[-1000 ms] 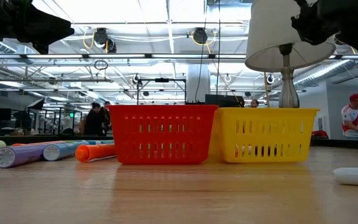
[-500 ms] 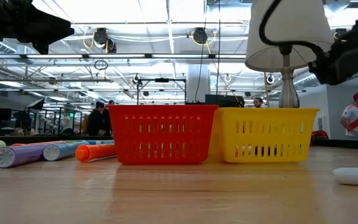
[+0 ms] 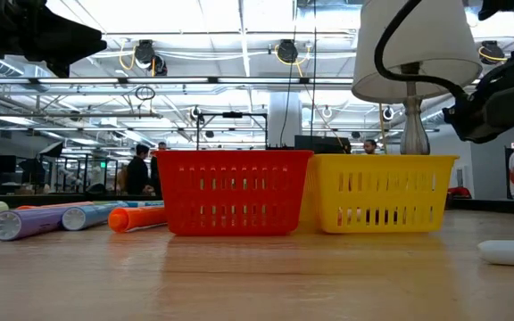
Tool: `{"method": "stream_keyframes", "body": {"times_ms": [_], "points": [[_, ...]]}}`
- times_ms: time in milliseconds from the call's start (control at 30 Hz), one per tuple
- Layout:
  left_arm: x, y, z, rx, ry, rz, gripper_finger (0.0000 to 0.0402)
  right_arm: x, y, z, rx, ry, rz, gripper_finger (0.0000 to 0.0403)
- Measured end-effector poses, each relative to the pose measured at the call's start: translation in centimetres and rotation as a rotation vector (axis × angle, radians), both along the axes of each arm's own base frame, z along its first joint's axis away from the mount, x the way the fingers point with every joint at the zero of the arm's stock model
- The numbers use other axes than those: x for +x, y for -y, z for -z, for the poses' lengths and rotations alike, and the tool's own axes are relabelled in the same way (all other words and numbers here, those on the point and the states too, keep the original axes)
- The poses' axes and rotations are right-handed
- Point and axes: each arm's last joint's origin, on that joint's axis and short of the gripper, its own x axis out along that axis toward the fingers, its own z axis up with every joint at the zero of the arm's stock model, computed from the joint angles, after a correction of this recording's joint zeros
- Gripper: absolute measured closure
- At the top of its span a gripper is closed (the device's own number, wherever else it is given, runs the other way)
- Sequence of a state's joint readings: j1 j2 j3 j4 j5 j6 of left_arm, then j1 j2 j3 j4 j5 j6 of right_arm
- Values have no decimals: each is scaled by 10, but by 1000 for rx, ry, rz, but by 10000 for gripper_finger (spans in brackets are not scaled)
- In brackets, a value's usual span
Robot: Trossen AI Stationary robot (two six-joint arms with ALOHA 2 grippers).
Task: Pick & Place Markers
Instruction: Put the small green highlighter pen into the yellow bin
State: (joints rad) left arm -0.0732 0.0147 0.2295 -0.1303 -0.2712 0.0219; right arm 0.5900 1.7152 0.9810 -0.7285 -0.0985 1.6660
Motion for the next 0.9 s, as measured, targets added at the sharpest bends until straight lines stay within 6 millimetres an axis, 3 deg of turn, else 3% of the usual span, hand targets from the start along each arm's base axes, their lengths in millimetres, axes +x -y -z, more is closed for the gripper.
{"method": "stream_keyframes", "body": {"times_ms": [333,567,900], "points": [[0,0,0,0,1,0,268,-4,1,-9,21,37,-204,312],[0,0,0,0,1,1,268,-13,9,-33,-3,84,-157,311],[0,0,0,0,1,0,268,-26,-11,-40,32,133,-194,310]]}}
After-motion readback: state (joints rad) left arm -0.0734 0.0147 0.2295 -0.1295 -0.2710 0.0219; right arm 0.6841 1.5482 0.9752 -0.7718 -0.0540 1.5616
